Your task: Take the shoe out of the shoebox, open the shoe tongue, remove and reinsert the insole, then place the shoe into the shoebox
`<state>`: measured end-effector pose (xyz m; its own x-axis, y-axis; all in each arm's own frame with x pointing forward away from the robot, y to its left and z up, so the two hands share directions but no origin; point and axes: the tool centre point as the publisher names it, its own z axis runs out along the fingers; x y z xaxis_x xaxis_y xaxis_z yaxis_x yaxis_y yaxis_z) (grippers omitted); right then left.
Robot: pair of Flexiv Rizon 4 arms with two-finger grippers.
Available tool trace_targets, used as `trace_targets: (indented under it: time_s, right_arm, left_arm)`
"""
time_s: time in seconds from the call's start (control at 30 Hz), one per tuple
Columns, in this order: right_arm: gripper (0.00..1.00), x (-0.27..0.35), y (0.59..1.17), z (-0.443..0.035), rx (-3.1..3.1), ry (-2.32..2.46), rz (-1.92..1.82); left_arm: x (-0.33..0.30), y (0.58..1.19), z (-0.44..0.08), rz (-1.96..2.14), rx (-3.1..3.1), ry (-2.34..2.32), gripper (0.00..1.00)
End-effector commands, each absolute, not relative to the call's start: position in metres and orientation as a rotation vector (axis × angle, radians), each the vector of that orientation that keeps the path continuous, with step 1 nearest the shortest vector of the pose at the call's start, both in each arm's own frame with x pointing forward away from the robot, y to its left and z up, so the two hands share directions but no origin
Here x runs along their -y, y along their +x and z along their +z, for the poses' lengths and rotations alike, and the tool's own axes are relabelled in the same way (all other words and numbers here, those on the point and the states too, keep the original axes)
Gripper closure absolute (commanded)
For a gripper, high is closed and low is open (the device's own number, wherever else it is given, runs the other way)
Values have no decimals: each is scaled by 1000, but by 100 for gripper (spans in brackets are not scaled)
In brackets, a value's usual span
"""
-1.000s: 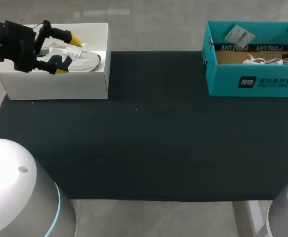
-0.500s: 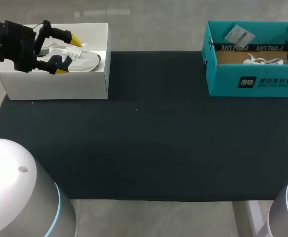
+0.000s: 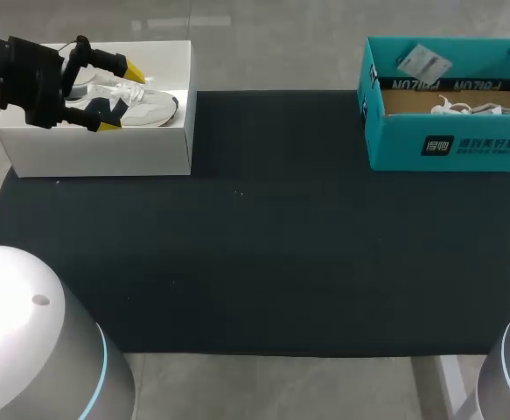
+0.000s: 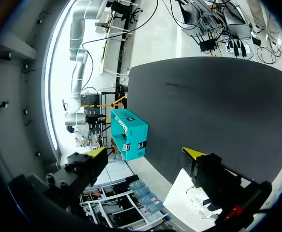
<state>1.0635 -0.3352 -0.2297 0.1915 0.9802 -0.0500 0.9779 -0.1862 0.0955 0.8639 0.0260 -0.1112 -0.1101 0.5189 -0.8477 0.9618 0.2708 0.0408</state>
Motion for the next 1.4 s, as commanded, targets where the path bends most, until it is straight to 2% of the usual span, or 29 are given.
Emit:
trace_targets:
  time_s: [0.03, 0.43, 1.23, 1.4]
  right_arm:
    - [0, 329, 1047, -210, -1910, 2291, 95]
    - [0, 318, 1030, -188, -2001, 2292, 121]
    - [0, 316, 1030, -188, -2030, 2304, 110]
    - [0, 316, 1030, -188, -2030, 2304, 110]
  left_arm:
    - [-26, 865, -111, -704, -1753, 1361, 0]
    - [-26, 865, -111, -704, -1753, 1361, 0]
    - [-26, 865, -111, -704, -1753, 1361, 0]
    - [-44, 879, -119, -543, -1813, 1574, 0]
